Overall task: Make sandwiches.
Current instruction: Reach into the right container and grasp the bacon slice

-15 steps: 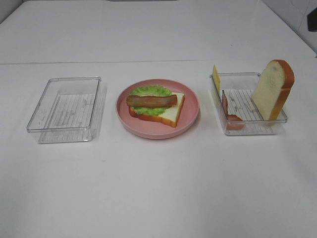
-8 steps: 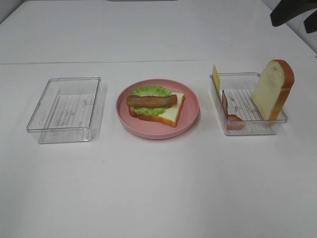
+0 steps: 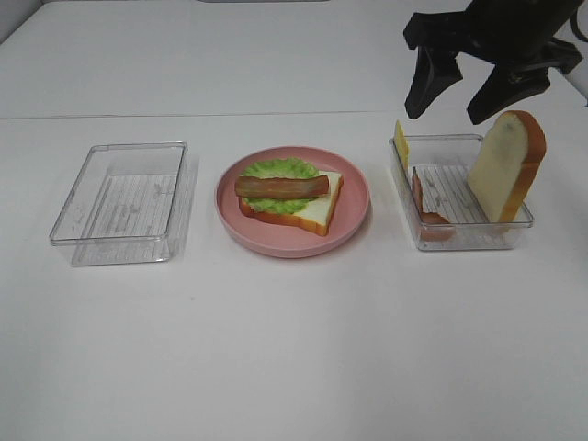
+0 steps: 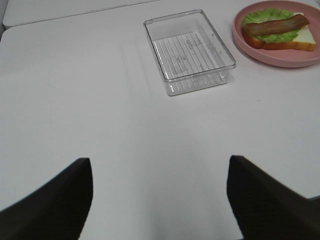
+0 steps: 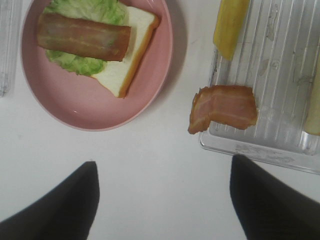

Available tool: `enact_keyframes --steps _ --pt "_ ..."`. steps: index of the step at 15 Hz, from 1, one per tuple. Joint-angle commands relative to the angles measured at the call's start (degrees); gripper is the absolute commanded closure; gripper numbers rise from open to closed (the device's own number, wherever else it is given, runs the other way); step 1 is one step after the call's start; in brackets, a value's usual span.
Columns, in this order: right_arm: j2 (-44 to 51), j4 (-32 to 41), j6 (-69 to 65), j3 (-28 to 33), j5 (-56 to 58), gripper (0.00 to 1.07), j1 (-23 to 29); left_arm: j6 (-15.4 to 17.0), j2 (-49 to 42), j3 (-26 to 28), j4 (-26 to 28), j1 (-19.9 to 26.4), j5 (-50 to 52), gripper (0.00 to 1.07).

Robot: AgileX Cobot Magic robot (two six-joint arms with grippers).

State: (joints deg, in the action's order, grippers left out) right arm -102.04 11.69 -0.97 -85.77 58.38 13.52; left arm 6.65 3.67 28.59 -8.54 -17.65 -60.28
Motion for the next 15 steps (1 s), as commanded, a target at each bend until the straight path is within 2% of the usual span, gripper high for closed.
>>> enact_keyframes --steps 1,9,12,15 --pt "-3.4 -0.1 -0.9 -1.9 0.3 0.38 0.2 0.3 -0.5 -0.1 0.4 -0.1 0.2 0.35" --pt "-14.1 0.3 -0.9 -3.5 0.2 0.42 0.2 0.3 -0.5 -0.1 0.4 -0.1 0.2 0.35" --pt "-15.5 0.3 -0.9 -3.5 -1.9 0.55 0.2 0.3 -0.5 -0.1 0.4 -0.1 0.2 0.35" --pt "-16.2 0.3 -0.9 -3.5 -2.6 0.58 0.2 0.3 -0.5 -0.1 0.4 -0.1 0.2 0.35"
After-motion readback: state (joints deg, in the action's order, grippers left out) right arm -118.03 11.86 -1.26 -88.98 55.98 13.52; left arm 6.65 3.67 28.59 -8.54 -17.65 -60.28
